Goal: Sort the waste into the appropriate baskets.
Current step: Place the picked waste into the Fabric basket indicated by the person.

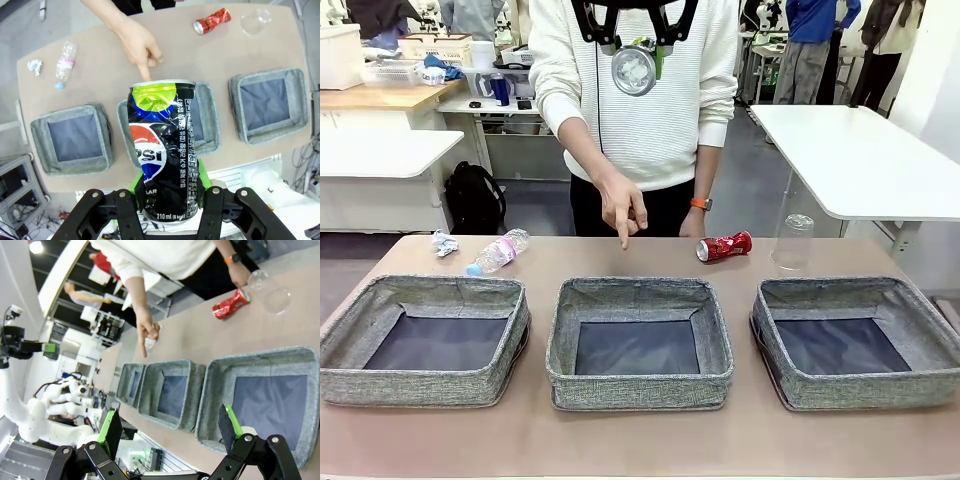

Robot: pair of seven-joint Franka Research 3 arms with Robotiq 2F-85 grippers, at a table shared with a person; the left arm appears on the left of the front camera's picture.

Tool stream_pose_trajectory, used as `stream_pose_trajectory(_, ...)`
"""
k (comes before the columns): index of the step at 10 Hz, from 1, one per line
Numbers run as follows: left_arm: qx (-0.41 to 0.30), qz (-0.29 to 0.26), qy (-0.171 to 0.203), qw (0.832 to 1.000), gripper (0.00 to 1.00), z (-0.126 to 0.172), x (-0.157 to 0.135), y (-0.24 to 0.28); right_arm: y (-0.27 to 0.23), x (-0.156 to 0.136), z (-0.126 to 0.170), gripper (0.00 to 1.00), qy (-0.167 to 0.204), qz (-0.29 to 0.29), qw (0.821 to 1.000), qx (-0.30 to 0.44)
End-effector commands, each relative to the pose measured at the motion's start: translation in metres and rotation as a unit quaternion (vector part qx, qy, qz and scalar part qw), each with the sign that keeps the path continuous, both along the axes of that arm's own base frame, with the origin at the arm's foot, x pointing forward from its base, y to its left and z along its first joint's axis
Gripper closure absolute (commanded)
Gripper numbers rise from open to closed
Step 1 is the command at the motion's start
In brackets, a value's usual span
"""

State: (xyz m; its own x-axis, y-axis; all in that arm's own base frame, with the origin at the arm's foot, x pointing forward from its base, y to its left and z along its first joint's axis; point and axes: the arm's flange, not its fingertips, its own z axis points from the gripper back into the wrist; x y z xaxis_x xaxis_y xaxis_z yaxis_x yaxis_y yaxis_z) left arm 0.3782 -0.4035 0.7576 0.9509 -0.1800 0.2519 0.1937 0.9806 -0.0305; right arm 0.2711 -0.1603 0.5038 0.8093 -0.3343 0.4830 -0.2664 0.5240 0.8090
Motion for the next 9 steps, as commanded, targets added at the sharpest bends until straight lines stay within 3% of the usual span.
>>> stream_pose_trajectory(1,0.016,0.023,-0.022,0.999,0.59,-0.023,-0.007,-0.004,0.001,0.003,0.002,0.0,-0.018,0.001,1.0,0.005)
stream_pose_trajectory(4,0.036,0.047,-0.082,0.995,0.59,-0.132,-0.049,-0.016,0.001,0.003,0.002,0.0,-0.018,0.001,1.0,0.005)
stream_pose_trajectory(6,-0.005,0.039,-0.052,0.998,0.59,-0.196,-0.057,-0.021,0.001,0.003,0.002,0.0,-0.018,0.001,1.0,0.005)
stream_pose_trajectory(8,-0.051,0.032,-0.02,0.998,0.59,-0.235,-0.062,-0.029,0.001,0.003,0.002,0.0,-0.018,0.001,1.0,0.005)
stream_pose_trajectory(9,-0.039,0.045,-0.024,0.998,0.59,-0.25,-0.059,-0.034,0.001,0.003,0.002,0.0,-0.018,0.001,1.0,0.005)
